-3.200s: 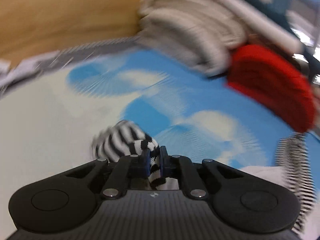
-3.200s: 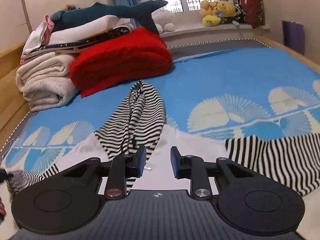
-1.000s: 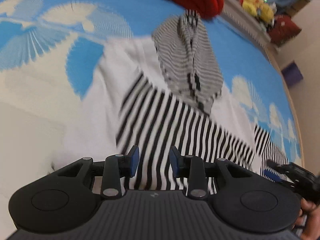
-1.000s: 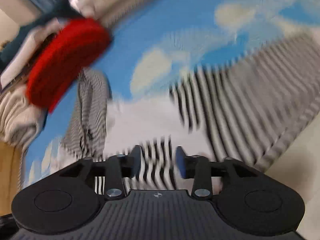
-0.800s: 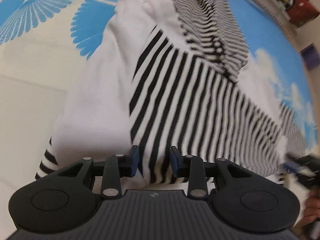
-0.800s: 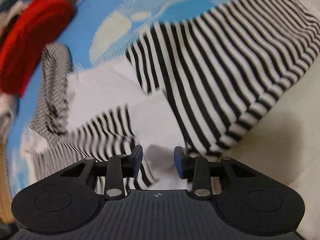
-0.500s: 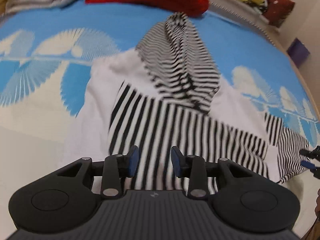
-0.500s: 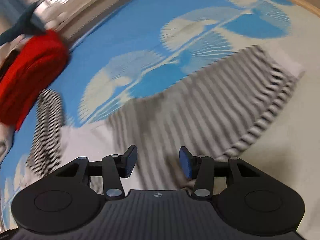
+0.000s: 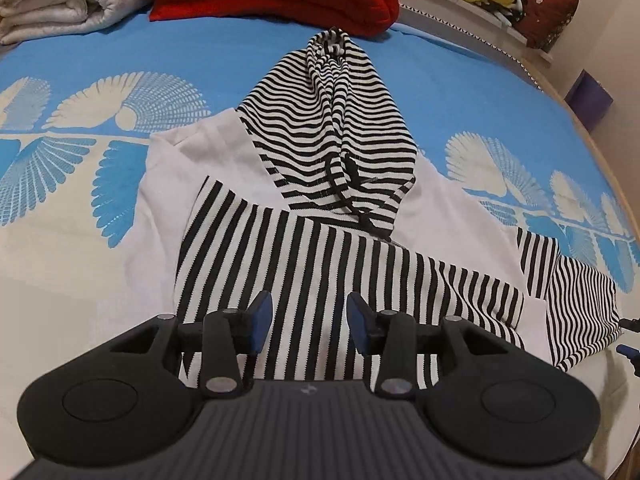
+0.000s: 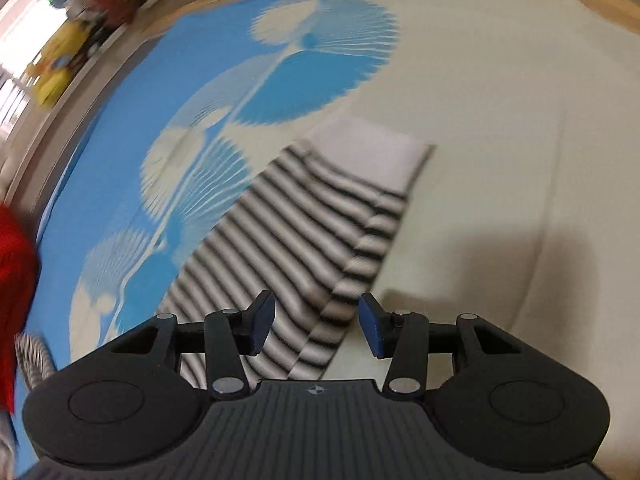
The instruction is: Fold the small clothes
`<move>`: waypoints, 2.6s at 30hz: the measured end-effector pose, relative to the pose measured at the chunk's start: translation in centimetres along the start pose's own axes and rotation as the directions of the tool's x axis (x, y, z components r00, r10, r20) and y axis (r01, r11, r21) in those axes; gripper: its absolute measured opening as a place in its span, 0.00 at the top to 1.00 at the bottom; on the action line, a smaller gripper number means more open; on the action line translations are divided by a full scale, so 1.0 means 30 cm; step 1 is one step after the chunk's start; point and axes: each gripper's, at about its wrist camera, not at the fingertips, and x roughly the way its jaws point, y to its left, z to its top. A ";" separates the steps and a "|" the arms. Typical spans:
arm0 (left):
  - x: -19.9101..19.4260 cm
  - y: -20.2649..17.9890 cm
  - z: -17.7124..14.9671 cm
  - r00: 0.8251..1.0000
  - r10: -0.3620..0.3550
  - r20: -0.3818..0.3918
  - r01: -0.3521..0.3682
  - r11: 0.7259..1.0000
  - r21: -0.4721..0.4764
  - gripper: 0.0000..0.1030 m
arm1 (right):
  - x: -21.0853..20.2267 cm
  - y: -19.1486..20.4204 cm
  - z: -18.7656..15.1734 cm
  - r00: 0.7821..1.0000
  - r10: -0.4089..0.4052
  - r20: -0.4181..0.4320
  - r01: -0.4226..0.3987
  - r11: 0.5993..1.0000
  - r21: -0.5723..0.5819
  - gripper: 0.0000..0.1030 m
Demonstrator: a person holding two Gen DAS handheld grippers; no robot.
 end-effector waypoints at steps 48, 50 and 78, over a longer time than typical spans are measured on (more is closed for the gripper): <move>0.043 0.054 0.000 0.993 -0.112 -0.036 0.110 0.993 -0.048 0.53 | -0.063 0.671 -0.827 0.920 0.082 -0.384 -0.363 0.552 -0.751 0.52; 0.084 -0.015 -0.026 0.989 -0.133 -0.070 0.135 0.991 0.024 0.39 | -0.016 0.639 -0.802 0.912 0.047 -0.407 -0.349 0.609 -0.712 0.52; 0.076 0.333 -0.138 0.982 0.070 -0.178 -0.109 0.970 -0.219 0.81 | 0.013 0.630 -0.799 0.923 0.005 -0.386 -0.278 0.701 -0.656 0.50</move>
